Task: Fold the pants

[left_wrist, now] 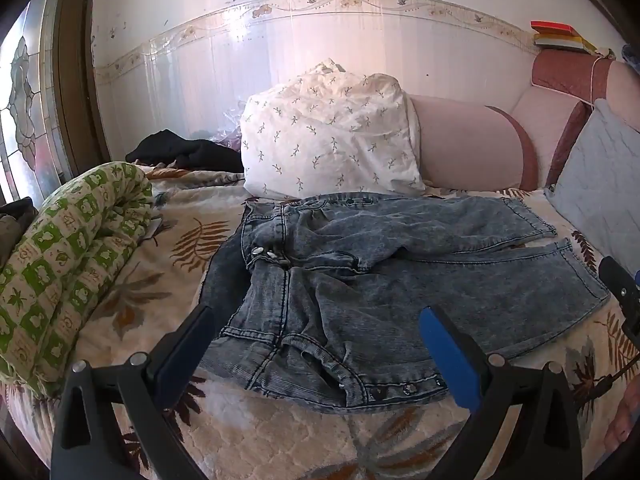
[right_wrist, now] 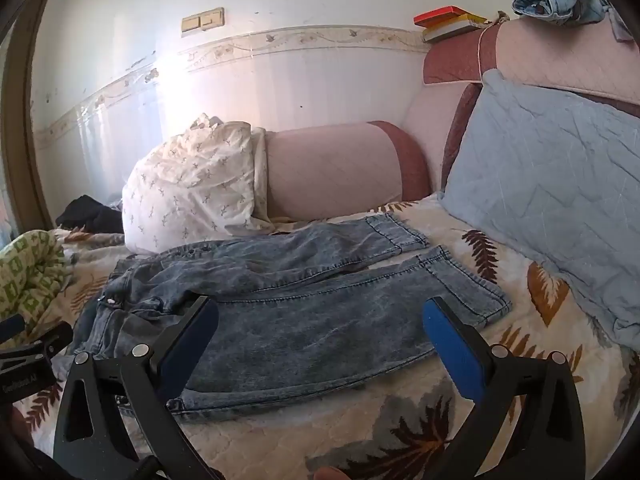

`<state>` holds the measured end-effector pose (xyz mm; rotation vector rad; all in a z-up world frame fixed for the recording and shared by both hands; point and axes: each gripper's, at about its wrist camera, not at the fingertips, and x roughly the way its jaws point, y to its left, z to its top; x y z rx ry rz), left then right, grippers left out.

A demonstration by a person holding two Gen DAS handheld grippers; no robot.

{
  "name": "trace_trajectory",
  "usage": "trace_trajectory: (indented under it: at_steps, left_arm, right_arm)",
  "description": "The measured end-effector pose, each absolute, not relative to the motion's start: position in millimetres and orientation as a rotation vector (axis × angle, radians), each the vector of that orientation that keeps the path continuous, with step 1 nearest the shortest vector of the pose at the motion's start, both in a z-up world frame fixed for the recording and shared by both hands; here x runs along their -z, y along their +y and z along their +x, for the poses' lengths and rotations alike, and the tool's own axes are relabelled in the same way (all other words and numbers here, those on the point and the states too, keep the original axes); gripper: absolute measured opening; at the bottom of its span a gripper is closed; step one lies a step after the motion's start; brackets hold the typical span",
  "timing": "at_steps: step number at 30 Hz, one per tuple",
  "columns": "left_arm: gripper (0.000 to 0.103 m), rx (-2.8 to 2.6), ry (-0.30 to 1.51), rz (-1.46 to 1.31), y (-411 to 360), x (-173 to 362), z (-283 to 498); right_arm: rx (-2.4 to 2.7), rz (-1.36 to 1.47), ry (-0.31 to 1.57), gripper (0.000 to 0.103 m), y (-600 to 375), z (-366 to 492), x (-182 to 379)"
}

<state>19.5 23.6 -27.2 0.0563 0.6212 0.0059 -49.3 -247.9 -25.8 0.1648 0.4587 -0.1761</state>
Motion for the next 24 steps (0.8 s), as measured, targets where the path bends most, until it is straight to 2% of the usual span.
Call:
trace_trajectory:
  at_steps: [24]
  left_arm:
    - [0.103,-0.015,0.625,0.061,26.8,30.3,24.5]
  right_arm:
    - [0.177,0.184,0.46,0.103,-250.8,-45.9,29.9]
